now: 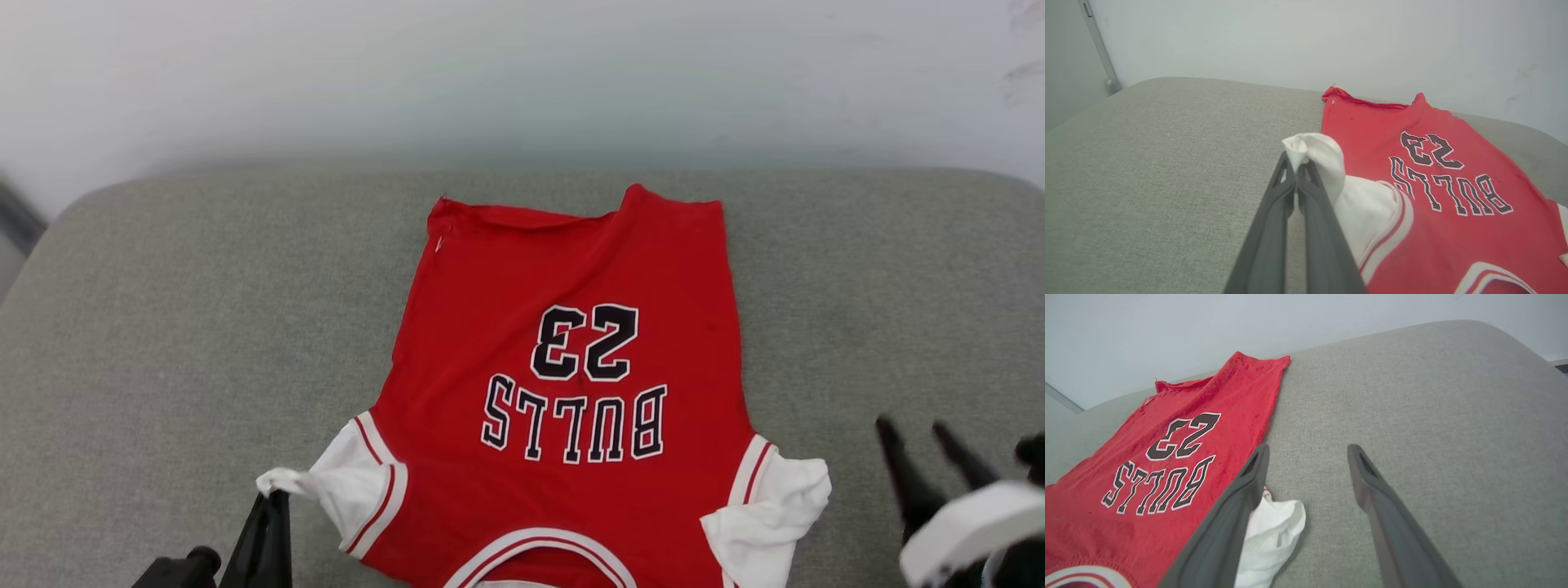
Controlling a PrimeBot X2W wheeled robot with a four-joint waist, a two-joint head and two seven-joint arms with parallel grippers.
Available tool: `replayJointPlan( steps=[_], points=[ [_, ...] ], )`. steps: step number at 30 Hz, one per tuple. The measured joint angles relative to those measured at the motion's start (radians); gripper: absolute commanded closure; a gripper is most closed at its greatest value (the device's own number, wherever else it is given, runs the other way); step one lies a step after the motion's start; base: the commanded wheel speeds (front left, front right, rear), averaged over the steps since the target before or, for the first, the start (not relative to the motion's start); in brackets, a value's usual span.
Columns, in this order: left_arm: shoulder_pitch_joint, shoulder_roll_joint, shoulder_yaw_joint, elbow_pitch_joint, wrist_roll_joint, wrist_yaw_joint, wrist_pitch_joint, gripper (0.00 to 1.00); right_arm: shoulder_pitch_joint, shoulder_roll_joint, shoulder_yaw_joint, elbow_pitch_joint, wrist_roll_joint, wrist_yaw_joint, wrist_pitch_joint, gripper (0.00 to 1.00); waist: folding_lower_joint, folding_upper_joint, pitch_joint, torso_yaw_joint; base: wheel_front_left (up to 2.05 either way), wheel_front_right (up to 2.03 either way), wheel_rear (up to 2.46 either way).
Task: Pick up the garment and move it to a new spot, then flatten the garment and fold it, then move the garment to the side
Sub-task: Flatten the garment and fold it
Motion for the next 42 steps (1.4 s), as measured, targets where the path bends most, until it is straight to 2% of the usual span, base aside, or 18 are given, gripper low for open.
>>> replayJointPlan(
  steps=[5, 8, 13, 19, 25, 33, 34, 35, 39, 42],
  points=[
    [-0.048, -0.001, -0.026, -0.037, 0.011, 0.003, -0.001, 1.00, -0.256, -0.057, -0.057, 0.165, 0.042, 0.000, -0.008, 0.00, 0.0002, 0.0000, 0.050, 0.021, 0.00, 0.00, 0.00],
    [-0.091, -0.001, -0.052, -0.052, 0.021, -0.007, -0.013, 1.00, -0.417, -0.101, -0.051, 0.281, 0.066, 0.000, 0.041, 0.00, 0.0003, 0.0000, 0.091, 0.046, 0.00, 0.00, 0.00],
    [-0.175, -0.008, -0.098, -0.064, 0.025, -0.023, -0.041, 1.00, -0.696, -0.180, -0.021, 0.442, 0.070, 0.000, 0.203, 0.00, 0.0004, 0.0000, 0.180, 0.099, 0.00, 0.00, 0.00],
    [-0.277, -0.021, -0.146, -0.066, 0.016, -0.040, -0.068, 1.00, -0.968, -0.252, -0.010, 0.561, 0.025, 0.000, 0.440, 0.00, 0.0005, 0.0000, 0.303, 0.175, 0.00, 0.00, 0.00],
    [-0.343, -0.036, -0.181, -0.068, -0.002, -0.049, -0.076, 1.00, -1.128, -0.266, -0.026, 0.626, -0.047, 0.000, 0.616, 0.00, 0.0006, 0.0000, 0.420, 0.249, 0.00, 0.00, 0.00],
    [-0.380, -0.044, -0.181, -0.076, -0.014, -0.059, -0.078, 1.00, -1.167, -0.229, -0.105, 0.688, -0.114, 0.000, 0.737, 0.00, 0.0003, 0.0000, 0.517, 0.316, 0.00, 0.00, 0.00],
    [-0.381, -0.044, -0.180, -0.073, -0.016, -0.059, -0.078, 1.00, -1.168, -0.227, -0.115, 0.688, -0.124, 0.000, 0.747, 0.46, 0.0003, 0.0000, 0.520, 0.319, 0.00, 0.00, 0.00],
    [-0.383, -0.044, -0.178, -0.069, -0.018, -0.059, -0.078, 1.00, -1.170, -0.226, -0.123, 0.689, -0.129, 0.000, 0.756, 0.98, 0.0003, 0.0000, 0.520, 0.321, 0.00, 0.00, 0.00],
    [-0.391, -0.045, -0.173, -0.055, -0.017, -0.064, -0.078, 1.00, -1.168, -0.207, -0.132, 0.692, -0.151, 0.000, 0.758, 1.00, 0.0004, 0.0000, 0.504, 0.318, 0.00, 0.00, 0.00],
    [-0.391, -0.045, -0.162, -0.039, -0.011, -0.066, -0.078, 1.00, -1.157, -0.206, -0.094, 0.684, -0.169, 0.000, 0.756, 1.00, 0.0004, 0.0000, 0.479, 0.310, 0.00, 0.00, 0.00]
  ],
)
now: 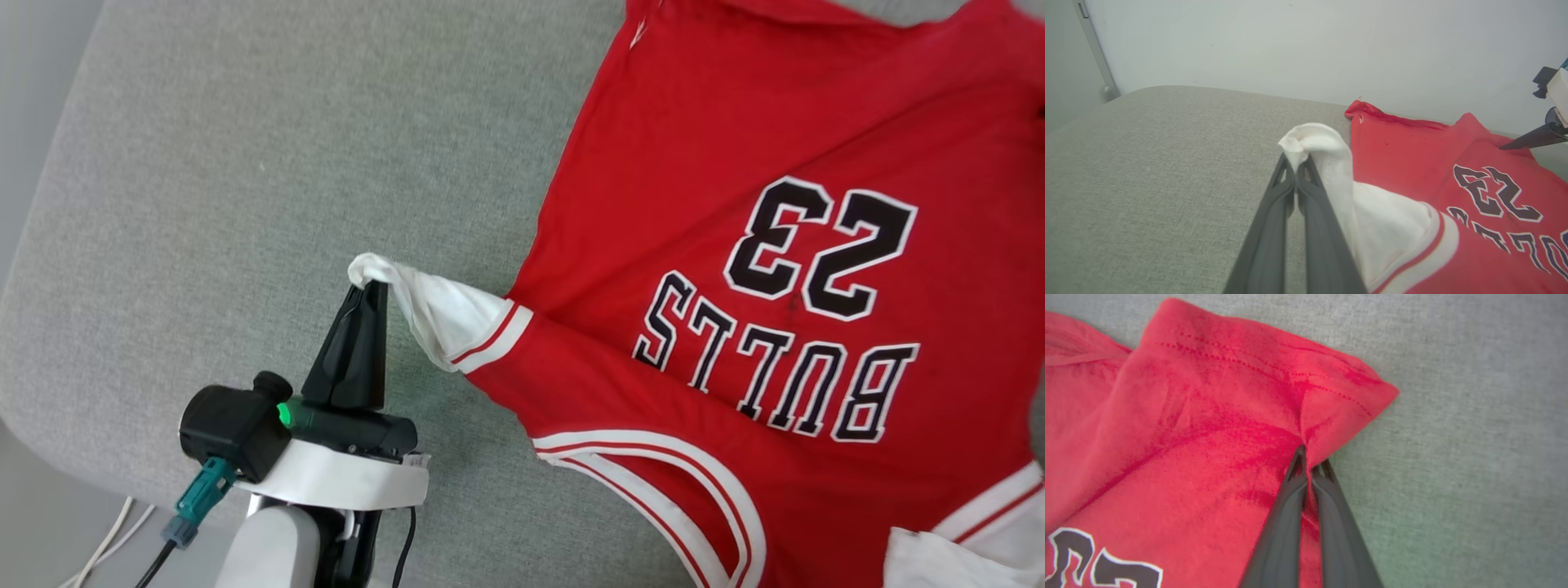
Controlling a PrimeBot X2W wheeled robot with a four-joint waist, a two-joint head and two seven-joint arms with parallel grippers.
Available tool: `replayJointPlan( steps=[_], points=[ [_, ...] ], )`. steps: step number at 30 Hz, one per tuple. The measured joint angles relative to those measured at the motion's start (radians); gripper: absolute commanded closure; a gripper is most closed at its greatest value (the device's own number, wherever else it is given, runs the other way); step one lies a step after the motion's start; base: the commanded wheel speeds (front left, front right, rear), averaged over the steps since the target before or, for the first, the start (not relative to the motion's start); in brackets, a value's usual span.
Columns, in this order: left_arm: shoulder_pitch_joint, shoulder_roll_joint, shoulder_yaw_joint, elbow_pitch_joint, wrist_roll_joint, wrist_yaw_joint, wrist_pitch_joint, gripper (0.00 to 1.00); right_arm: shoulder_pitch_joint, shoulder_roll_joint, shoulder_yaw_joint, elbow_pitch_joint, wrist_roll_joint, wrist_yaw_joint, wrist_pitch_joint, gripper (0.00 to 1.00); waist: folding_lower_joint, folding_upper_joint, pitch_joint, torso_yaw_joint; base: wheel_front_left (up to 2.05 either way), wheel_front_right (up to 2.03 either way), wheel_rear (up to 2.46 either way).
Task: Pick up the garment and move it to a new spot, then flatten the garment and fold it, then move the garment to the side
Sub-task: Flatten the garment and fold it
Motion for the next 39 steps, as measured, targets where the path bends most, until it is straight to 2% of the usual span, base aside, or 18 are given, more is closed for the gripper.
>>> replayJointPlan(
  steps=[5, 8, 14, 18, 25, 28, 29, 30, 31, 35, 39],
  points=[
    [0.033, -0.001, 0.020, 0.040, 0.003, -0.002, -0.001, 1.00, 0.068, -0.058, 0.119, -0.068, 0.012, 0.000, -0.001, 1.00, -0.0001, 0.0000, -0.074, -0.023, 0.00, 0.00, 0.00],
    [0.061, 0.000, 0.042, 0.067, 0.010, -0.004, -0.001, 1.00, 0.137, -0.098, 0.187, -0.142, 0.060, 0.000, 0.002, 1.00, -0.0001, 0.0000, -0.128, -0.045, 0.00, 0.00, 0.00],
    [0.131, 0.014, 0.100, 0.115, 0.011, -0.005, -0.001, 1.00, 0.367, -0.180, 0.272, -0.326, 0.160, 0.000, 0.030, 1.00, -0.0002, 0.0000, -0.240, -0.111, 0.00, 0.00, 0.00],
    [0.182, 0.027, 0.129, 0.144, 0.011, -0.004, -0.001, 1.00, 0.571, -0.207, 0.271, -0.449, 0.206, 0.000, 0.059, 1.00, -0.0002, 0.0000, -0.309, -0.169, 0.00, 0.00, 0.00],
    [0.227, 0.038, 0.150, 0.174, 0.010, 0.005, -0.001, 1.00, 0.958, -0.180, 0.238, -0.577, 0.263, 0.000, 0.119, 1.00, -0.0004, 0.0000, -0.394, -0.278, 0.00, 0.00, 0.00],
    [0.234, 0.045, 0.150, 0.189, 0.009, 0.008, -0.001, 1.00, 1.097, -0.115, 0.216, -0.587, 0.277, 0.000, 0.123, 1.00, -0.0004, 0.0000, -0.420, -0.328, 0.00, 0.00, 0.00],
    [0.235, 0.048, 0.148, 0.192, 0.009, 0.008, -0.001, 1.00, 1.119, -0.092, 0.211, -0.587, 0.273, 0.000, 0.107, 0.89, -0.0004, 0.0000, -0.424, -0.338, 0.00, 0.00, 0.00],
    [0.235, 0.049, 0.147, 0.192, 0.008, 0.008, 0.000, 1.00, 1.134, -0.076, 0.202, -0.586, 0.274, 0.000, 0.096, 0.38, -0.0004, 0.0000, -0.428, -0.347, 0.00, 0.00, 0.00],
    [0.235, 0.051, 0.146, 0.192, 0.008, 0.008, 0.000, 1.00, 1.142, -0.059, 0.188, -0.587, 0.276, 0.000, 0.077, 0.00, -0.0004, 0.0000, -0.430, -0.355, 0.00, 0.00, 0.00],
    [0.236, 0.060, 0.144, 0.190, 0.008, 0.010, 0.006, 1.00, 1.140, -0.024, 0.141, -0.619, 0.273, 0.000, -0.067, 0.00, -0.0004, 0.0000, -0.435, -0.374, 0.00, 0.00, 0.00],
    [0.236, 0.063, 0.140, 0.185, 0.008, 0.013, 0.013, 1.00, 1.090, -0.017, 0.095, -0.652, 0.263, 0.000, -0.313, 0.00, -0.0004, 0.0000, -0.433, -0.375, 0.00, 0.00, 0.00]
  ],
)
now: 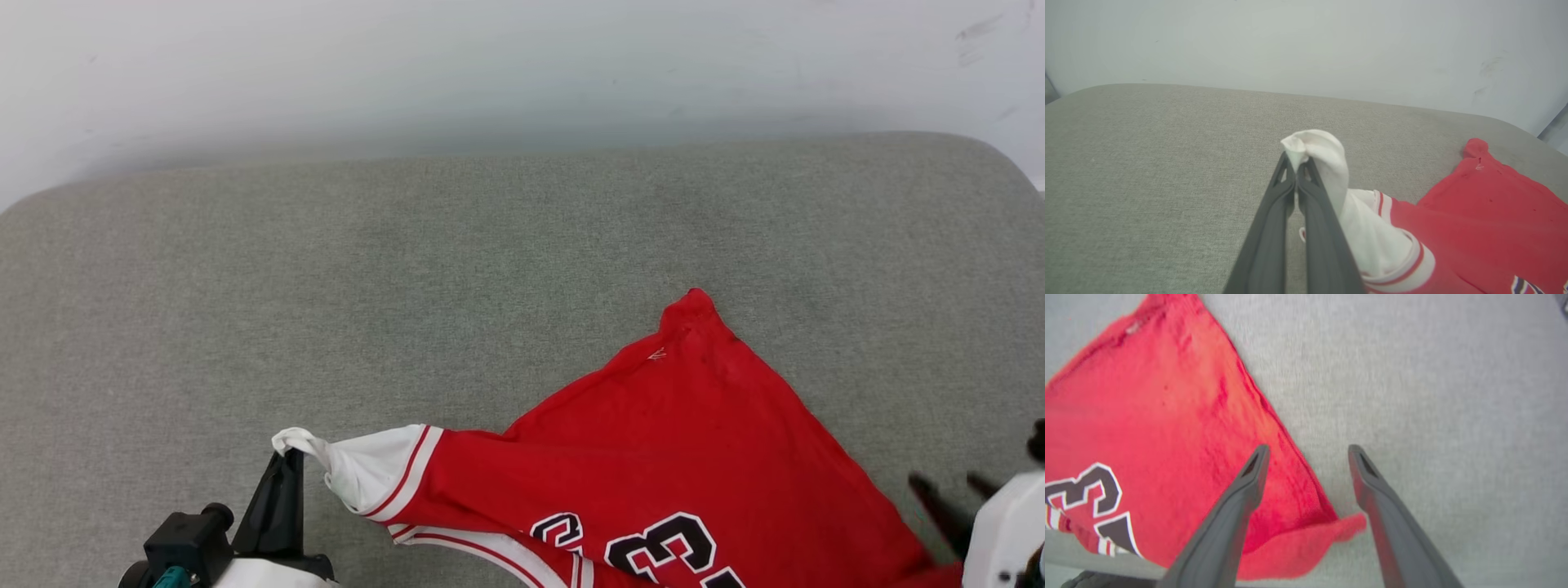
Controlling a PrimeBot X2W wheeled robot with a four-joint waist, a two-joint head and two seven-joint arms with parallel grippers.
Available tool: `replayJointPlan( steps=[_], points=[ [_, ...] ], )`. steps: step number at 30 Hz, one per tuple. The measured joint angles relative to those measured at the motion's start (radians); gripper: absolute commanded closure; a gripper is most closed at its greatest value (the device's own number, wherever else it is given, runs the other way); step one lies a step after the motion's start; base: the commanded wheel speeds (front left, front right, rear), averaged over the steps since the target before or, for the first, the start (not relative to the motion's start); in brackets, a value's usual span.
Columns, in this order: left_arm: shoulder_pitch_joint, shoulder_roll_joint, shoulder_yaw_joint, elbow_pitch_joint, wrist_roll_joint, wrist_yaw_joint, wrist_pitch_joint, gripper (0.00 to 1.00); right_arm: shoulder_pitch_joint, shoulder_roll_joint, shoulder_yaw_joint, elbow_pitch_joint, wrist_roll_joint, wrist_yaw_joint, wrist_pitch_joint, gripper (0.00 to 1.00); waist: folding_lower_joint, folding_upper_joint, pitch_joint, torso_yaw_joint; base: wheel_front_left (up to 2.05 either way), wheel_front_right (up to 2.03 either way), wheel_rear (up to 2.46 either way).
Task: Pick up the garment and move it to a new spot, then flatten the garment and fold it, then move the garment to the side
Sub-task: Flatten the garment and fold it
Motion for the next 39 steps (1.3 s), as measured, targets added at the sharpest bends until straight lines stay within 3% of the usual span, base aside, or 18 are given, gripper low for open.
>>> replayJointPlan(
  steps=[4, 5, 6, 9, 13, 17, 21, 27, 33, 34, 35, 39],
  points=[
    [-0.012, 0.003, -0.006, -0.009, 0.000, 0.004, 0.008, 1.00, -0.084, 0.004, -0.009, 0.019, 0.000, 0.000, -0.219, 0.00, 0.0001, 0.0000, 0.015, 0.008, 0.00, 0.00, 0.00],
    [-0.012, 0.003, -0.006, -0.009, 0.000, 0.004, 0.008, 1.00, -0.084, 0.004, -0.009, 0.019, 0.000, 0.000, -0.219, 0.00, 0.0001, 0.0000, 0.015, 0.008, 0.00, 0.00, 0.00],
    [-0.026, 0.003, -0.011, -0.017, 0.000, 0.005, 0.009, 1.00, -0.139, 0.007, -0.003, 0.037, -0.007, 0.000, -0.307, 0.00, 0.0001, 0.0000, 0.027, 0.014, 0.00, 0.00, 0.00],
    [-0.045, 0.003, -0.020, -0.028, 0.000, 0.005, 0.009, 1.00, -0.226, 0.010, 0.035, 0.071, -0.013, 0.000, -0.345, 0.00, 0.0001, 0.0000, 0.050, 0.024, 0.00, 0.00, 0.00],
    [-0.079, 0.001, -0.041, -0.043, 0.001, 0.004, 0.009, 1.00, -0.360, -0.009, 0.113, 0.128, -0.012, 0.000, -0.250, 0.00, 0.0002, 0.0000, 0.090, 0.044, 0.00, 0.00, 0.00],
    [-0.125, -0.007, -0.065, -0.052, 0.001, 0.002, 0.007, 1.00, -0.503, -0.043, 0.184, 0.190, 0.014, 0.000, -0.025, 0.00, 0.0002, 0.0000, 0.139, 0.071, 0.00, 0.00, 0.00],
    [-0.165, -0.017, -0.081, -0.056, 0.000, -0.001, 0.000, 1.00, -0.636, -0.018, 0.202, 0.258, 0.045, 0.000, 0.160, 0.00, 0.0003, 0.0000, 0.197, 0.093, 0.00, 0.00, 0.00],
    [-0.208, -0.024, -0.102, -0.052, -0.001, -0.005, -0.008, 1.00, -0.715, 0.021, 0.240, 0.348, 0.033, 0.000, 0.265, 0.00, 0.0003, 0.0000, 0.263, 0.123, 0.00, 0.00, 0.00],
    [-0.226, -0.030, -0.113, -0.036, -0.008, -0.006, -0.011, 1.00, -0.732, 0.028, 0.313, 0.416, 0.046, 0.000, 0.302, 0.00, 0.0002, 0.0000, 0.308, 0.151, 0.00, 0.00, 0.00],
    [-0.227, -0.030, -0.113, -0.034, -0.008, -0.006, -0.011, 1.00, -0.736, 0.024, 0.319, 0.422, 0.050, 0.000, 0.303, 0.56, 0.0003, 0.0000, 0.311, 0.153, 0.00, 0.00, 0.00],
    [-0.228, -0.030, -0.113, -0.031, -0.008, -0.006, -0.011, 1.00, -0.740, 0.019, 0.329, 0.426, 0.057, 0.000, 0.302, 0.97, 0.0003, 0.0000, 0.311, 0.154, 0.00, 0.00, 0.00],
    [-0.228, -0.030, -0.109, -0.022, -0.008, -0.009, -0.011, 1.00, -0.744, 0.009, 0.361, 0.445, 0.078, 0.000, 0.272, 1.00, 0.0003, 0.0000, 0.298, 0.152, 0.00, 0.00, 0.00]
  ],
)
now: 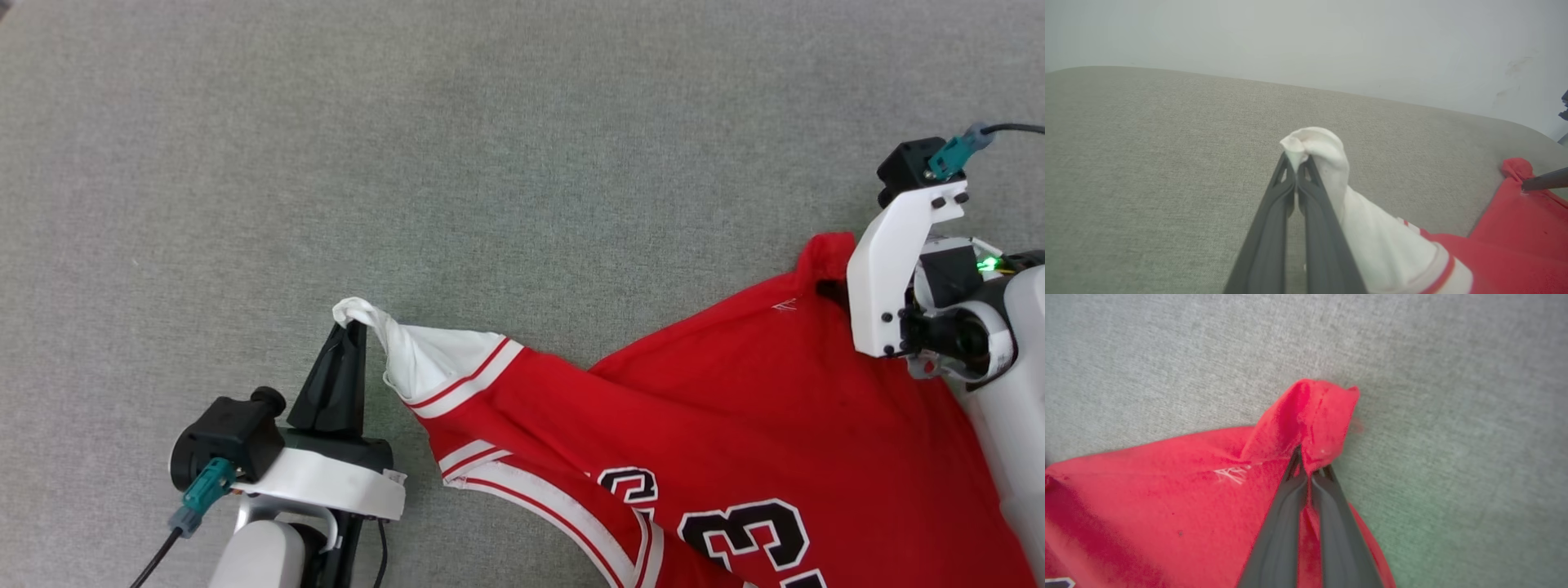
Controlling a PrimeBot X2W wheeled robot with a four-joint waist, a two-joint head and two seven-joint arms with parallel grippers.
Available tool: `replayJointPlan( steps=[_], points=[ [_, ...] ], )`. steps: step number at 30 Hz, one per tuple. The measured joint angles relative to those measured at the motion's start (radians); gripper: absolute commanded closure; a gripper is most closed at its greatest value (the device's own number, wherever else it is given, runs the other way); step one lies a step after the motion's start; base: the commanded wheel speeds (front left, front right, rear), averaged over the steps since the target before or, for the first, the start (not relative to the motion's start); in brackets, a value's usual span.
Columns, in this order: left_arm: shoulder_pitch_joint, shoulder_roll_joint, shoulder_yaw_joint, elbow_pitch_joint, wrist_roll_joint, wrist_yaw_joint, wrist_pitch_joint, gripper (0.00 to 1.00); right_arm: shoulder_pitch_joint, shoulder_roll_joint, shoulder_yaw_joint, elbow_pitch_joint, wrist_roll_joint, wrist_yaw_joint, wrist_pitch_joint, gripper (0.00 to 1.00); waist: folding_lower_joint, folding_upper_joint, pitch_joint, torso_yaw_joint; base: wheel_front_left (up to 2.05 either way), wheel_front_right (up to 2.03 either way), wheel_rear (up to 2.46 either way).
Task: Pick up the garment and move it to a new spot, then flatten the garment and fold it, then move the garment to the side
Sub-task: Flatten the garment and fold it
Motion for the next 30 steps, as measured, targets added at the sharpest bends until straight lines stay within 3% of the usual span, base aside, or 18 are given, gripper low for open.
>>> replayJointPlan(
  steps=[4, 10, 20, 24, 30],
  points=[
    [0.002, 0.003, 0.019, 0.001, 0.001, 0.000, -0.001, 1.00, 0.010, -0.007, 0.020, 0.007, 0.007, 0.000, -0.088, 1.00, 0.0001, 0.0000, -0.035, -0.004, 0.00, 0.00, 0.00],
    [-0.004, 0.014, 0.053, -0.008, 0.017, 0.007, -0.002, 1.00, 0.041, -0.015, -0.018, -0.034, -0.025, 0.000, -0.328, 1.00, 0.0000, 0.0000, -0.119, -0.016, 0.00, 0.00, 0.00],
    [-0.161, 0.052, 0.097, -0.009, 0.025, 0.020, -0.002, 1.00, 0.114, 0.059, -0.125, -0.116, -0.104, 0.000, -0.700, 1.00, -0.0001, 0.0000, -0.264, -0.065, 0.00, 0.00, 0.00],
    [-0.279, 0.070, 0.116, 0.001, 0.014, 0.023, 0.007, 1.00, 0.100, 0.087, -0.155, -0.151, -0.139, 0.000, -0.779, 1.00, -0.0001, 0.0000, -0.282, -0.098, 0.00, 0.00, 0.00],
    [-0.518, 0.102, 0.121, 0.023, -0.002, 0.024, 0.056, 1.00, -0.029, 0.111, -0.197, -0.192, -0.165, 0.000, -0.814, 1.00, -0.0001, 0.0000, -0.236, -0.117, 0.00, 0.00, 0.00]
  ],
)
